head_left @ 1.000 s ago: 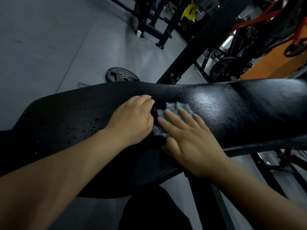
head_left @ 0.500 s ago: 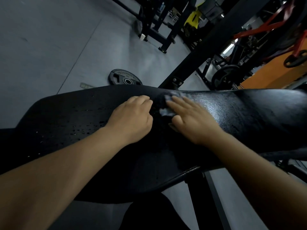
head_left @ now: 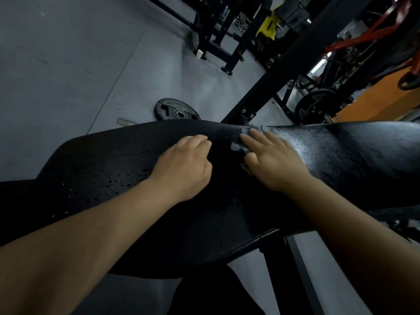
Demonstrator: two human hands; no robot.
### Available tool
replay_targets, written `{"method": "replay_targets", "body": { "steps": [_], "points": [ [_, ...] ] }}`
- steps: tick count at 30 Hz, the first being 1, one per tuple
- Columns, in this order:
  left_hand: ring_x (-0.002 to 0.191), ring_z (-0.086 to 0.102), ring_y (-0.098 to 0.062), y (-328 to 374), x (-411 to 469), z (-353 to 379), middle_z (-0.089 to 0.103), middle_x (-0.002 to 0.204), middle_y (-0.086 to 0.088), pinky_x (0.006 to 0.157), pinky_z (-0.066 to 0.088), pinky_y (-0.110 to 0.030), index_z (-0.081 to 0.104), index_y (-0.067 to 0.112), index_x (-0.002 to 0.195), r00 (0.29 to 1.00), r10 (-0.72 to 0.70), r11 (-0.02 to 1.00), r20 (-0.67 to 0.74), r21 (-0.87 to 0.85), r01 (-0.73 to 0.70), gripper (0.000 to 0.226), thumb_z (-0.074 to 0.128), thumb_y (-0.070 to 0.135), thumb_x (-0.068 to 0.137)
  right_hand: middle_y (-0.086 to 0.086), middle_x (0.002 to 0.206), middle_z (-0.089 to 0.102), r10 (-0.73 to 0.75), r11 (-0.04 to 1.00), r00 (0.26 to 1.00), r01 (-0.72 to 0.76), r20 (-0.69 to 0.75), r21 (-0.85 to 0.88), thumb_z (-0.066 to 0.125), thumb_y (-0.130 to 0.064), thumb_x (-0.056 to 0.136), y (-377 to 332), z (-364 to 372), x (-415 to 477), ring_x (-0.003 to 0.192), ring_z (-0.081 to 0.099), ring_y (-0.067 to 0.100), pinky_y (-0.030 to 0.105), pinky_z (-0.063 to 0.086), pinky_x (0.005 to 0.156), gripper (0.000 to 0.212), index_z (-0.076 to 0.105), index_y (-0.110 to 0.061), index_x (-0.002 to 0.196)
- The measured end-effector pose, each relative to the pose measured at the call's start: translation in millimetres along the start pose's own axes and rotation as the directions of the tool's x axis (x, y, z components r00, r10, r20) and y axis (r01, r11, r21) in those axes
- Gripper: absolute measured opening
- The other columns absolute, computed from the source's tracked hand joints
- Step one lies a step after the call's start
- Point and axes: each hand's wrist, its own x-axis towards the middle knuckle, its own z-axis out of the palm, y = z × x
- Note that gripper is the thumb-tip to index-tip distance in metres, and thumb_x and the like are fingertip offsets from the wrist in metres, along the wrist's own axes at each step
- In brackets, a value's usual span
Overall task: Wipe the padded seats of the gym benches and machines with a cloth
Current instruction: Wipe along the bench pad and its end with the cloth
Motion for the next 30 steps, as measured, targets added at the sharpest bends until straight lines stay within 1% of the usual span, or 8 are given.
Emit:
{"method": "replay_targets", "body": {
  "steps": [2, 7, 11, 14, 20, 23, 26, 30],
  "points": [
    [0.145, 0.027, -0.019, 1, -1, 0, 0.034, 0.158, -0.002, 0.117, 0.023, -0.031, 0.041, 0.012, 0.148, 1.000, -0.006, 1.000, -0.007, 0.004, 0.006, 0.052, 0.037, 0.020, 0.098, -0.003, 0.164, 0.022, 0.048, 0.999, 0.999, -0.048, -0.003, -0.001, 0.012, -0.050, 0.083, -23, 2, 9, 0.152, 0.015, 0.026, 0.052, 0.018, 0.119, 0.075, 0.028, -0.032, 0.154],
    [0.144, 0.028, -0.020, 0, -1, -1, 0.034, 0.158, -0.003, 0.117, 0.023, -0.031, 0.041, 0.011, 0.148, 1.000, -0.002, 1.000, -0.003, 0.022, 0.002, 0.052, 0.039, 0.020, 0.097, 0.001, 0.158, 0.039, -0.212, 0.977, 0.976, 0.212, -0.046, 0.013, 0.030, -0.044, 0.088, -53, 11, -97, 0.147, 0.032, 0.028, 0.050, 0.028, 0.116, 0.064, 0.047, -0.025, 0.147],
    [0.145, 0.026, -0.020, 0, -4, 0, 0.032, 0.159, -0.002, 0.117, 0.022, -0.031, 0.039, 0.011, 0.149, 1.000, -0.003, 1.000, 0.006, 0.003, 0.003, 0.051, 0.037, 0.020, 0.099, -0.002, 0.161, 0.034, -0.062, 0.998, 0.997, 0.062, -0.047, 0.002, 0.022, -0.048, 0.087, -19, 5, -89, 0.150, 0.027, 0.024, 0.044, 0.021, 0.118, 0.069, 0.042, -0.030, 0.151],
    [0.144, 0.029, -0.022, -2, -6, 1, 0.035, 0.157, -0.003, 0.117, 0.024, -0.033, 0.041, 0.010, 0.148, 1.000, -0.014, 1.000, -0.004, 0.006, 0.014, 0.050, 0.038, 0.020, 0.098, -0.002, 0.163, 0.027, 0.048, 0.998, 0.998, -0.049, -0.036, -0.041, 0.014, -0.050, 0.086, -44, 7, -57, 0.150, 0.021, 0.031, 0.052, 0.020, 0.117, 0.071, 0.033, -0.031, 0.152],
    [0.142, 0.031, -0.022, -5, -9, -1, 0.037, 0.156, -0.003, 0.115, 0.028, -0.036, 0.044, 0.011, 0.146, 1.000, -0.025, 1.000, -0.013, 0.016, 0.025, 0.049, 0.039, 0.020, 0.098, 0.000, 0.152, 0.048, -0.234, 0.967, 0.966, 0.243, -0.107, 0.081, 0.037, -0.041, 0.090, -57, 18, -128, 0.143, 0.040, 0.026, 0.045, 0.030, 0.114, 0.057, 0.057, -0.024, 0.140],
    [0.143, 0.031, -0.021, -4, -10, -1, 0.037, 0.156, -0.003, 0.115, 0.029, -0.036, 0.043, 0.011, 0.147, 1.000, -0.025, 1.000, -0.016, 0.010, 0.026, 0.049, 0.039, 0.019, 0.098, 0.000, 0.153, 0.047, -0.127, 0.987, 0.985, 0.137, -0.117, 0.081, 0.027, -0.042, 0.090, -30, 9, -100, 0.143, 0.041, 0.025, 0.039, 0.025, 0.113, 0.061, 0.054, -0.025, 0.142],
    [0.140, 0.034, -0.022, -6, -8, 0, 0.040, 0.153, -0.003, 0.114, 0.030, -0.036, 0.046, 0.010, 0.144, 0.999, -0.026, 1.000, -0.029, 0.004, 0.026, 0.050, 0.039, 0.018, 0.096, -0.002, 0.163, 0.028, 0.015, 1.000, 0.999, -0.014, -0.045, 0.015, 0.011, -0.048, 0.085, -47, 6, -55, 0.150, 0.022, 0.027, 0.048, 0.018, 0.118, 0.072, 0.035, -0.032, 0.151],
    [0.139, 0.036, -0.023, -12, -5, -3, 0.042, 0.152, -0.003, 0.113, 0.032, -0.038, 0.049, 0.011, 0.142, 1.000, -0.022, 1.000, -0.019, 0.002, 0.022, 0.051, 0.038, 0.021, 0.093, -0.003, 0.155, 0.043, -0.220, 0.973, 0.970, 0.226, -0.106, 0.047, 0.025, -0.048, 0.096, -80, 17, -101, 0.146, 0.033, 0.028, 0.049, 0.027, 0.117, 0.057, 0.049, -0.029, 0.145]
  ]
}}
